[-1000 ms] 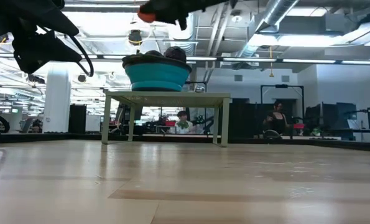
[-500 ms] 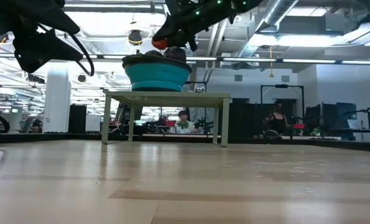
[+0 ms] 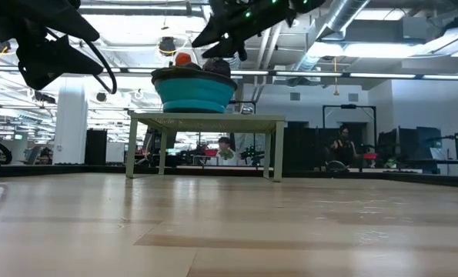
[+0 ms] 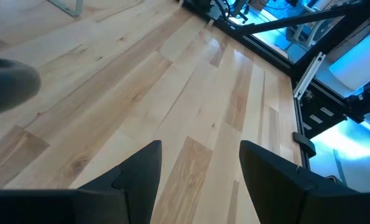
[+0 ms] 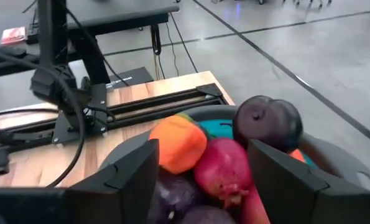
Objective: Pick & Place Fruit
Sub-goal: Return to Home Position
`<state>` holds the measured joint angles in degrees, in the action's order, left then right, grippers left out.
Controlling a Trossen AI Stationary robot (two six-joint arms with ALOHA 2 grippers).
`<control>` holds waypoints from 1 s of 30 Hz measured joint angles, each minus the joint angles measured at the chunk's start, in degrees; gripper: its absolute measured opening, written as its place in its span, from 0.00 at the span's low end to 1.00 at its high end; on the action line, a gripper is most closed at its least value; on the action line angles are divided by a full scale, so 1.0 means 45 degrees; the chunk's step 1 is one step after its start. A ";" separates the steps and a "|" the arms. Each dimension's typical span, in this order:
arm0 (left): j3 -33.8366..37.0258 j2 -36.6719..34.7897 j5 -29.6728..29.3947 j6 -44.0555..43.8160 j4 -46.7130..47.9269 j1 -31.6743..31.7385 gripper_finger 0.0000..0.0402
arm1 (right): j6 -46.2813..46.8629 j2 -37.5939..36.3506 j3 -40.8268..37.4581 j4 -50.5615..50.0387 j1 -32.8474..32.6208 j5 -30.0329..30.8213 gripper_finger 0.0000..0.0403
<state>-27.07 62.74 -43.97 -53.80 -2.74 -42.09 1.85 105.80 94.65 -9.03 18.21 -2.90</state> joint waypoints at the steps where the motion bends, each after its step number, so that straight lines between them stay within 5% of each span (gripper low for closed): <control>1: 0.0000 0.0000 0.0000 -0.0004 -0.0014 0.0000 0.52 | -0.0150 -0.0188 0.0000 -0.0223 -0.0008 -0.0002 0.59; 9: 0.0000 0.0000 -0.0168 0.0241 -0.0204 0.0000 0.52 | -0.2083 -0.2708 -0.0388 -0.3621 -0.0903 0.0799 0.42; 14: -0.0005 0.0000 -0.0614 0.0571 -0.0297 0.0000 0.52 | -0.1532 -0.5535 -0.3275 -0.4590 -0.1940 0.0987 0.26; 23: -0.0005 0.0000 -0.1191 0.1150 -0.0477 0.0000 0.52 | 0.1191 -1.1628 -0.9742 -0.2288 -0.4193 0.0987 0.09; 30: -0.0005 0.0000 -0.1296 0.1151 -0.0670 0.0000 0.52 | 0.2265 -1.5731 -1.4565 0.1780 -0.5452 0.0851 0.03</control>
<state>-27.09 62.74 -49.80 -48.62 -5.76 -42.09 12.04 35.01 29.11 -1.02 -6.32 0.93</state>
